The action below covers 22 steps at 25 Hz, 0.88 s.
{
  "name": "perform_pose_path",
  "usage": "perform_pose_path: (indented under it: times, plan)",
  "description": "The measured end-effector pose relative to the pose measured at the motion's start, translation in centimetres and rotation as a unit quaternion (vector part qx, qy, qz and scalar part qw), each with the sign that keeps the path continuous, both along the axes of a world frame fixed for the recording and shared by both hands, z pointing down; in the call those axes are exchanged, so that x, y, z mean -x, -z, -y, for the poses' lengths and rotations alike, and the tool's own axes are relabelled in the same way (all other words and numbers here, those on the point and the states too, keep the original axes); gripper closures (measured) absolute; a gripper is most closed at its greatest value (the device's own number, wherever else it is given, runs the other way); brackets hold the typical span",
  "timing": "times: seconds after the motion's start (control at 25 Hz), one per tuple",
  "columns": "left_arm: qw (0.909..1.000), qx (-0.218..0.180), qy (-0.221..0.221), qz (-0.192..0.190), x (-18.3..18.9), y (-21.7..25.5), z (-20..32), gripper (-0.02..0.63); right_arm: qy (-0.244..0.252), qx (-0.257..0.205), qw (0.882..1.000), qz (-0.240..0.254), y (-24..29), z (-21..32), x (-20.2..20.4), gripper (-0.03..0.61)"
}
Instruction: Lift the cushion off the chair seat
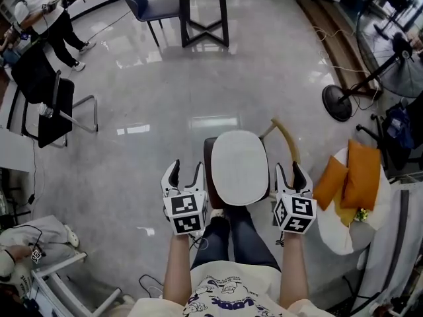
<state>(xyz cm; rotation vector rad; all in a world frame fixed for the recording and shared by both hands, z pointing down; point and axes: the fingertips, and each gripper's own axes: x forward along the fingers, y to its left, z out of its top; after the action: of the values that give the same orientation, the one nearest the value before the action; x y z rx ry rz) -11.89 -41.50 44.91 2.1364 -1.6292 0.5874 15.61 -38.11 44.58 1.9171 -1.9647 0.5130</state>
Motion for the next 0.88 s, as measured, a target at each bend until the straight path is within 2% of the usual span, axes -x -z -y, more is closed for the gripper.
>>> perform_pose_path:
  times: [0.2,0.4,0.72,0.88]
  plan:
    - [0.9987,0.047,0.017,-0.012,-0.7,-3.9,1.9,0.365,0.022,0.054,0.998,0.004,-4.2,2.3,0.0,0.359]
    - [0.9951,0.095,0.025,-0.003,-2.3,-9.7,4.2,0.365,0.037,0.105,0.994,0.013,-10.2,4.9,-1.0,0.357]
    - [0.9844,0.171,0.041,0.006,-4.0,-20.4,7.0,0.364,0.038,0.171,0.984,0.036,-21.1,8.8,-2.4,0.359]
    - [0.979,0.2,0.04,0.008,-4.2,-25.5,7.6,0.364,0.036,0.203,0.978,0.032,-26.4,9.8,-2.7,0.359]
